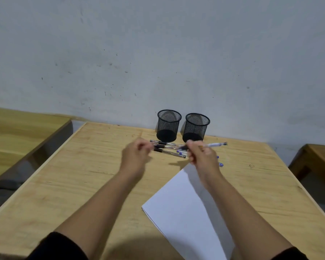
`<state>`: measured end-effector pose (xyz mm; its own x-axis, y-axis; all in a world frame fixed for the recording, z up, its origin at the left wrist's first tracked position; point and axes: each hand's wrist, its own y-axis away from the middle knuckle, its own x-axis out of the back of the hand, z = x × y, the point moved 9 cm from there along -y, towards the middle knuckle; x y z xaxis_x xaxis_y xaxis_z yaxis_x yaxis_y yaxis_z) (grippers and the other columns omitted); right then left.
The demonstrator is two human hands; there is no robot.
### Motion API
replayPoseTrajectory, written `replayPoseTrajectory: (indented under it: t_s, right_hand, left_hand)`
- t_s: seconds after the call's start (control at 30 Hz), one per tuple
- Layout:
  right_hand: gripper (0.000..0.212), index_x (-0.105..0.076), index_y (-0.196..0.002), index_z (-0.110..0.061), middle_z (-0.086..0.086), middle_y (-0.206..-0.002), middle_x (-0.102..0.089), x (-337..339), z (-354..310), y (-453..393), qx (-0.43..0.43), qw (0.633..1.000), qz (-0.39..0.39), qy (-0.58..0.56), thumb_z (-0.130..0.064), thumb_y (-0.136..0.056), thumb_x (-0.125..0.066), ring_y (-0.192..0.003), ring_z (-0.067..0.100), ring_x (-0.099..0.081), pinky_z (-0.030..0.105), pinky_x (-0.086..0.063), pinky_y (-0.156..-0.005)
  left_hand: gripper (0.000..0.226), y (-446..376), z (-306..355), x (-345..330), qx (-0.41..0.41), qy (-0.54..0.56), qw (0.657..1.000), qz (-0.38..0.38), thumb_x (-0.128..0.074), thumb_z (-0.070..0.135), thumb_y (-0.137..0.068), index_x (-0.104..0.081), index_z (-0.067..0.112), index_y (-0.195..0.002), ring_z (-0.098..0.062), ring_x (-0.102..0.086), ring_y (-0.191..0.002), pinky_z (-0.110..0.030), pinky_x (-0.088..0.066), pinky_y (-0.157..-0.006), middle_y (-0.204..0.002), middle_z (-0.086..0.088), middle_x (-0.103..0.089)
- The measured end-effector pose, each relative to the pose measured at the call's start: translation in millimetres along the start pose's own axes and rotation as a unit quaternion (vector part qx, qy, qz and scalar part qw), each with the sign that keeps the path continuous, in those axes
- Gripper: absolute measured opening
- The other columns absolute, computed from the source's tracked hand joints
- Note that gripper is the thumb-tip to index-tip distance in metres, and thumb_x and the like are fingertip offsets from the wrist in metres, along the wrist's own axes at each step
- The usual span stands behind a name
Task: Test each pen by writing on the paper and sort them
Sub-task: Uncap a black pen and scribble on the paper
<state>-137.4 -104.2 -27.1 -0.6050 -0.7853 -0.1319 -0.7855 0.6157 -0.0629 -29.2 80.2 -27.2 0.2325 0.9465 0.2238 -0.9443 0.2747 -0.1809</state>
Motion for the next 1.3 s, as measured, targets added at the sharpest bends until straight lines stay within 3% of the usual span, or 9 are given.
replayPoseTrajectory:
  t_s: [0.1,0.23,0.33,0.47,0.67,0.87,1.0,1.13,1.3]
  right_hand:
    - [0.017,-0.061,-0.077,-0.009,-0.001,-0.052,-0.049,44,-12,-7,-0.001,0.998,0.056,-0.018,-0.014,-0.092,-0.055,-0.041,0.005,-0.041,0.016,-0.035,-0.043]
    - [0.014,-0.062,-0.081,-0.009,0.006,-0.062,-0.058,39,3,-2,-0.031,0.999,0.033,-0.02,-0.013,-0.093,-0.055,-0.044,0.006,-0.05,0.015,-0.041,-0.043]
    - [0.014,-0.065,-0.09,-0.006,0.009,-0.069,-0.063,15,19,9,-0.049,0.999,0.003,-0.021,-0.012,-0.094,-0.053,-0.047,0.005,-0.056,0.015,-0.043,-0.045]
    - [0.011,-0.067,-0.09,-0.007,0.011,-0.072,-0.064,4,32,30,-0.064,0.998,-0.004,-0.007,-0.011,-0.092,-0.056,-0.054,0.012,-0.057,0.02,-0.044,-0.046]
    - [0.009,-0.065,-0.083,-0.01,0.003,-0.056,-0.054,-1,24,58,-0.065,0.996,0.01,0.062,-0.003,-0.086,-0.06,-0.046,0.007,-0.047,0.015,-0.039,-0.045]
    - [0.011,-0.061,-0.083,-0.003,0.003,-0.046,-0.045,-17,37,108,-0.112,0.991,-0.067,-0.007,0.002,-0.089,-0.053,-0.038,0.009,-0.038,0.017,-0.03,-0.041]
    - [0.015,-0.059,-0.075,-0.007,0.008,-0.049,-0.049,-16,52,121,-0.119,0.987,-0.112,0.0,-0.002,-0.088,-0.056,-0.041,0.017,-0.039,0.03,-0.025,-0.048]
    - [0.015,-0.057,-0.072,-0.008,0.012,-0.049,-0.056,-13,56,124,-0.122,0.98,-0.155,0.001,-0.006,-0.086,-0.054,-0.037,0.019,-0.043,0.03,-0.022,-0.047]
    - [0.014,-0.061,-0.078,-0.001,0.011,-0.05,-0.054,-30,49,129,-0.088,0.978,-0.176,0.068,0.006,-0.085,-0.052,-0.037,0.015,-0.041,0.021,-0.026,-0.041]
  left_hand:
    - [0.009,-8,-10,43,-0.002,-0.08,0.996,0.04,-0.061,0.005,-0.084,-0.064,0.013,-0.079,-0.002,-0.054,-0.062,0.0,-0.038,-0.048,-0.075,-0.002,-0.062]
    - [0.004,2,-15,12,-0.037,-0.136,0.988,-0.058,-0.066,0.009,-0.081,-0.067,0.013,-0.081,0.002,-0.055,-0.07,0.003,-0.036,-0.058,-0.077,0.002,-0.066]
    - [0.006,11,-26,-27,-0.042,-0.158,0.978,-0.128,-0.069,0.01,-0.078,-0.068,0.015,-0.082,-0.004,-0.058,-0.072,0.0,-0.037,-0.059,-0.079,0.003,-0.067]
    - [0.009,19,-31,-46,-0.083,-0.228,0.953,-0.18,-0.067,0.015,-0.081,-0.068,0.018,-0.089,-0.012,-0.06,-0.088,-0.016,-0.039,-0.074,-0.091,0.002,-0.07]
    - [0.018,37,-12,-25,-0.133,-0.23,0.951,-0.156,-0.064,0.02,-0.083,-0.067,0.024,-0.1,-0.011,-0.055,-0.099,-0.024,-0.04,-0.086,-0.103,0.003,-0.067]
    - [0.019,100,-23,-9,-0.181,-0.247,0.914,-0.265,-0.064,0.024,-0.082,-0.071,0.026,-0.099,-0.007,-0.056,-0.097,-0.013,-0.037,-0.083,-0.098,0.011,-0.07]
    - [0.023,121,-26,0,-0.187,-0.245,0.921,-0.237,-0.061,0.03,-0.077,-0.072,0.023,-0.097,-0.004,-0.054,-0.095,-0.004,-0.033,-0.084,-0.096,0.009,-0.072]
    - [0.023,133,-29,3,-0.185,-0.239,0.924,-0.235,-0.062,0.029,-0.077,-0.072,0.023,-0.097,-0.002,-0.051,-0.098,-0.001,-0.03,-0.085,-0.098,0.008,-0.072]
    - [0.026,128,-31,5,-0.16,-0.227,0.926,-0.257,-0.062,0.033,-0.076,-0.072,0.025,-0.098,-0.005,-0.057,-0.101,-0.022,-0.042,-0.089,-0.102,0.008,-0.071]
